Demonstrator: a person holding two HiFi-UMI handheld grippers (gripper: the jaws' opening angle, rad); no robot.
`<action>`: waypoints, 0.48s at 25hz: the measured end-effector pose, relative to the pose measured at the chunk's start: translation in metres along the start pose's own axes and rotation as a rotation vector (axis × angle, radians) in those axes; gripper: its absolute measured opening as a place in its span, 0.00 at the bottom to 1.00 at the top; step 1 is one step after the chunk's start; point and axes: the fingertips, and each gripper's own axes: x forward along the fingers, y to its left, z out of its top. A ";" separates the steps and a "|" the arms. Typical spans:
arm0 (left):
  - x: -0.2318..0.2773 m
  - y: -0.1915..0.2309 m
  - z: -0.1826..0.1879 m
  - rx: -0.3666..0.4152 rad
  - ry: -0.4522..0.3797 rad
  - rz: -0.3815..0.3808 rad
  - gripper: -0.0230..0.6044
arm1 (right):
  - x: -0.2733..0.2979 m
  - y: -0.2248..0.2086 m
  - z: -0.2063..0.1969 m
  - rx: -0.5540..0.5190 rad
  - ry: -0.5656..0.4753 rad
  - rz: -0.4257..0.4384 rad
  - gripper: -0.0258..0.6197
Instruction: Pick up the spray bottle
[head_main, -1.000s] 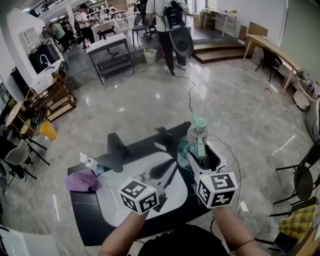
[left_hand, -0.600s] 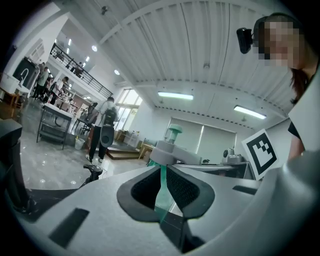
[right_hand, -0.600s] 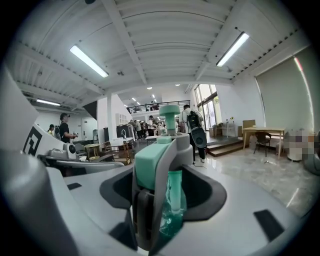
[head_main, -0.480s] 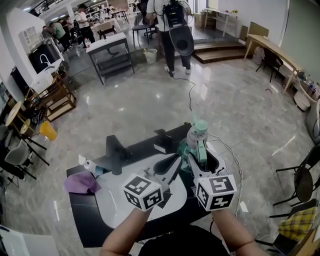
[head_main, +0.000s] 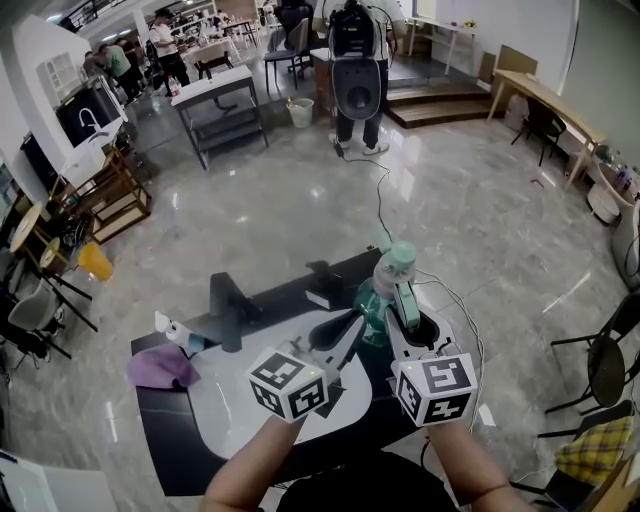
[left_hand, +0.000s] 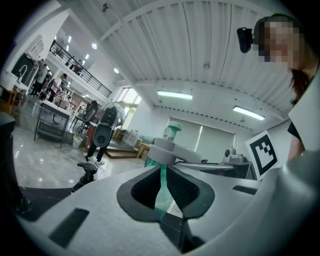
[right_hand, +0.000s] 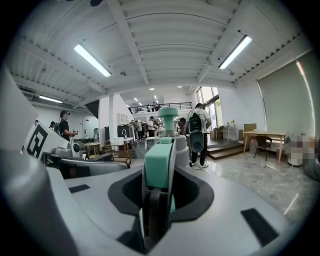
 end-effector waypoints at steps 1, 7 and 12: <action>0.000 0.001 0.000 -0.001 0.001 0.001 0.05 | 0.000 0.000 0.000 -0.001 -0.001 0.005 0.18; -0.002 0.003 0.001 -0.002 0.003 0.011 0.05 | -0.002 -0.002 0.001 -0.003 -0.002 0.049 0.17; -0.006 0.004 0.001 -0.002 0.001 0.009 0.05 | -0.004 -0.001 0.000 0.007 -0.015 0.094 0.17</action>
